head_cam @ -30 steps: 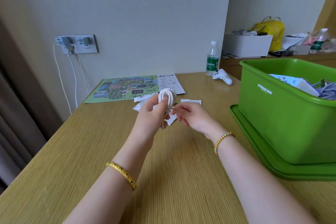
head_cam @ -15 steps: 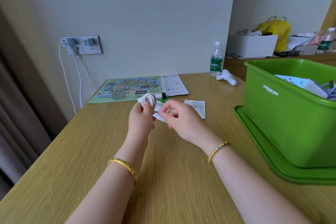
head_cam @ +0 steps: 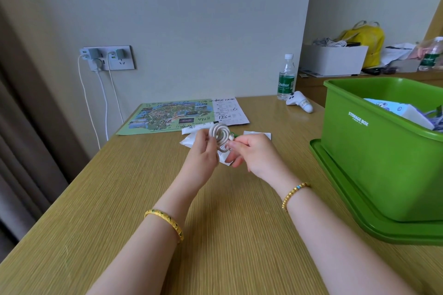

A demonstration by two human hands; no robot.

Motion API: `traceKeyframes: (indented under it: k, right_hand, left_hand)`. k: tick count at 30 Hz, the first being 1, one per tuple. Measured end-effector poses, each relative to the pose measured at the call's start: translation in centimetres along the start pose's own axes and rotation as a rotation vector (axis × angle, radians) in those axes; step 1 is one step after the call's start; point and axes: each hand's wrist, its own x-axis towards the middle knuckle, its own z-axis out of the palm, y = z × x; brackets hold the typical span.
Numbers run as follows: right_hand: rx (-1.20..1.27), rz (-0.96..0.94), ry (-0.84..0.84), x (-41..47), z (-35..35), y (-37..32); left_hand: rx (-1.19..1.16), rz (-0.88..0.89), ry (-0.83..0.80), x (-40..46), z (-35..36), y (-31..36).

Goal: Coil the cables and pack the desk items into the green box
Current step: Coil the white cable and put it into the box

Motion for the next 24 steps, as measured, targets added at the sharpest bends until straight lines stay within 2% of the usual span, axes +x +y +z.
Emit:
traceKeyframes:
  k: [3,7,15,19,24]
  right_hand:
    - [-0.052,-0.008,-0.018,0.1,-0.3,0.2]
    - [-0.016,0.079,-0.041,0.2,-0.8,0.8]
    - [0.326,0.279,-0.05,0.2,-1.1,0.8]
    - [0.516,0.32,-0.04,0.4,-1.8,0.8]
    - [0.567,0.341,-0.067,0.6,-2.3,1.0]
  left_hand:
    - [-0.011,0.083,-0.05,-0.3,0.4,0.2]
    - [-0.021,0.137,-0.111,-0.7,0.9,0.3]
    - [-0.13,0.055,-0.193,-0.5,0.1,0.2]
    - [-0.043,0.056,-0.242,-0.5,0.2,0.1]
    - [-0.023,0.119,-0.285,-0.8,0.4,0.0]
